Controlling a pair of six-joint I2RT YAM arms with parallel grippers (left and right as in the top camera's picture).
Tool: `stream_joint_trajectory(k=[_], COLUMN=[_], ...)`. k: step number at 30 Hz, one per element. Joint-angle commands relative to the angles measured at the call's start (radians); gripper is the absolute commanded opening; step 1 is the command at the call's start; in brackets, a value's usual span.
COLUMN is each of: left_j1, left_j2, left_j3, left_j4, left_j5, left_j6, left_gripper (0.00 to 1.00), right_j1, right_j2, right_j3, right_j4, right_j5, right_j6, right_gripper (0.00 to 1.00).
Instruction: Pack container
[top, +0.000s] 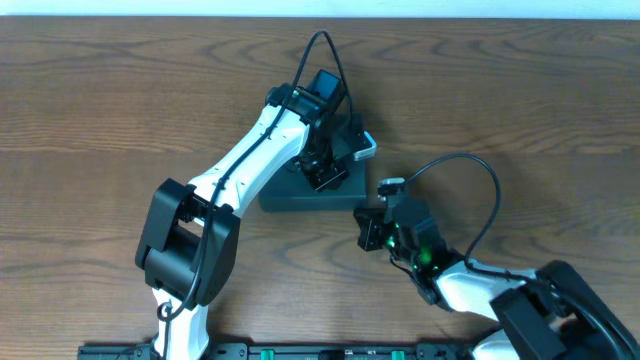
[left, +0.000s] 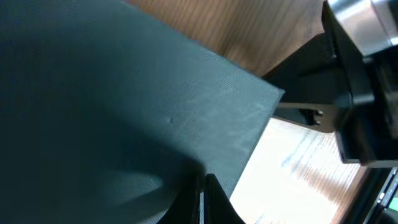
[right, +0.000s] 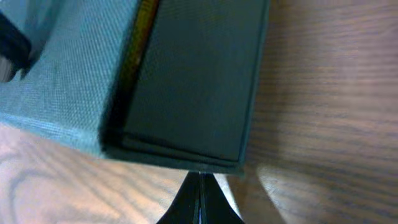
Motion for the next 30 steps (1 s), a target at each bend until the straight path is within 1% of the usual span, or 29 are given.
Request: stream_joint_trajectory(k=[1, 4, 7, 8, 10, 12, 15, 20, 22, 24, 25, 27, 30], left_j1=[0.002, 0.002, 0.005, 0.010, 0.021, 0.037, 0.078, 0.184, 0.226, 0.257, 0.269, 0.283, 0.284], left_j2=[0.031, 0.031, 0.023, 0.010, -0.020, -0.068, -0.181, -0.402, -0.495, -0.590, -0.639, -0.768, -0.943], left_j3=[-0.009, -0.009, -0.002, 0.014, 0.032, 0.042, 0.042, 0.036, 0.017, -0.023, -0.055, -0.172, -0.378], left_j4=[-0.005, -0.005, -0.019, -0.041, -0.068, -0.091, -0.133, -0.219, -0.256, -0.288, -0.293, -0.282, -0.232], left_j5=[-0.013, -0.013, -0.012, 0.006, 0.032, 0.040, 0.040, 0.099, 0.138, 0.162, 0.165, 0.163, 0.162], left_j6=[-0.005, -0.010, -0.034, -0.034, -0.034, -0.035, -0.034, -0.023, -0.002, 0.021, 0.023, 0.023, -0.008], left_gripper=[0.06, 0.06, 0.06, 0.06, 0.06, 0.06, 0.06, 0.06, 0.06, 0.06, 0.06, 0.06, 0.06], right_j1=[0.005, 0.005, 0.005, 0.004, 0.004, 0.003, -0.005, -0.029, -0.030, -0.030, -0.030, -0.030, -0.029], right_j2=[0.017, 0.016, 0.008, -0.011, -0.050, -0.109, -0.253, -0.552, -0.669, -0.792, -0.830, -0.923, -0.977], right_j3=[0.019, 0.026, 0.026, 0.026, 0.026, 0.026, 0.026, 0.042, 0.070, 0.127, 0.153, 0.241, 0.340], right_j4=[0.044, 0.049, 0.044, 0.034, 0.001, -0.072, -0.256, -0.543, -0.662, -0.835, -0.900, -1.086, -1.276], right_j5=[0.138, 0.082, -0.085, -0.171, -0.226, -0.252, -0.255, -0.255, -0.251, -0.216, -0.196, -0.158, -0.158], right_j6=[0.032, 0.031, 0.024, 0.025, 0.026, 0.026, 0.013, -0.048, -0.078, -0.106, -0.114, -0.150, -0.171], right_gripper=[0.02, 0.02, 0.02, 0.01, 0.02, 0.01, 0.02, 0.02, 0.02, 0.02, 0.02, 0.02, 0.02])
